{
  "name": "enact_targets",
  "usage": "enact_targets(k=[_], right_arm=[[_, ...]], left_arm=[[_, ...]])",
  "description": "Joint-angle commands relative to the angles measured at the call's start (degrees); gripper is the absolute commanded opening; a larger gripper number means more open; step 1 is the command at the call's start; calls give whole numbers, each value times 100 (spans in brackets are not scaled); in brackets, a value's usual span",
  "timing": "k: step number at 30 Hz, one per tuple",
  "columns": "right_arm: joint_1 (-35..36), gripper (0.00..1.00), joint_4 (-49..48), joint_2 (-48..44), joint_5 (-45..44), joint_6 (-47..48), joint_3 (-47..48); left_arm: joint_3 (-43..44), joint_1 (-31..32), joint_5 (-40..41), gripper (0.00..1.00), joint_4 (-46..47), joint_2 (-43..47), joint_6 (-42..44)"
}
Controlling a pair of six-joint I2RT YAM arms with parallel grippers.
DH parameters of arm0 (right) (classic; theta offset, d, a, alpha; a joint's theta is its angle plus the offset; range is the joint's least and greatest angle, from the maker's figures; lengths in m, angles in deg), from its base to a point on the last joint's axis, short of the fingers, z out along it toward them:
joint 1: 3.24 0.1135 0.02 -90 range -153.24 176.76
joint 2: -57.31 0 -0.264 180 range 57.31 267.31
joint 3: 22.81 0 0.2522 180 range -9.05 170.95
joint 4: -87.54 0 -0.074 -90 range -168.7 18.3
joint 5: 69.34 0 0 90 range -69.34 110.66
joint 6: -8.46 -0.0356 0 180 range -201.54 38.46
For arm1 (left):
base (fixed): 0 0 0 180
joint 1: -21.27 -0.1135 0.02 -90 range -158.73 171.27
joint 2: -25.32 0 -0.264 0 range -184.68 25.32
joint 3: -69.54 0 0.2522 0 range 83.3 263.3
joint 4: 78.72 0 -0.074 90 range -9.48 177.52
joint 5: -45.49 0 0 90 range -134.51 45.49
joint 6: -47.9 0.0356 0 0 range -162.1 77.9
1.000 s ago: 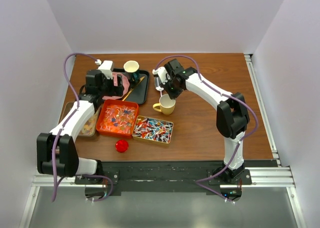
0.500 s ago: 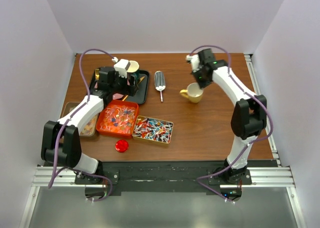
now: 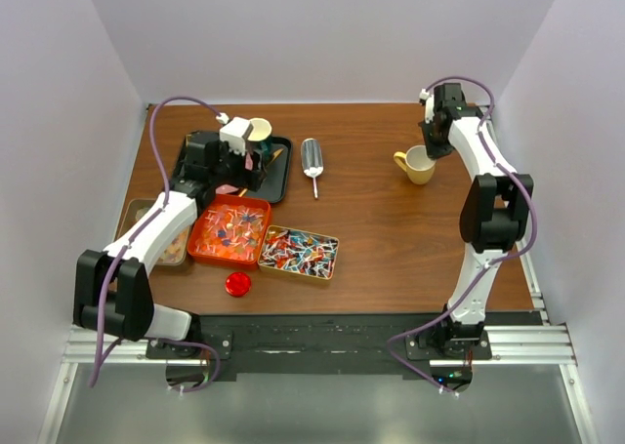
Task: Pack the candies
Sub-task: Move the distractor to the center of the board.
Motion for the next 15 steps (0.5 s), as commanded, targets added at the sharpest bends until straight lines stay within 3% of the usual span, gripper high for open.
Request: enact_targets(k=[1,15], right_arm=[[-90,0,-403,91,120,-299,552],[-661,0,-606,767,138,-326,1000]], left_arm=[[-9,15,-297,88,-194,126,224],[176,15,-692,88,-643,-15,663]])
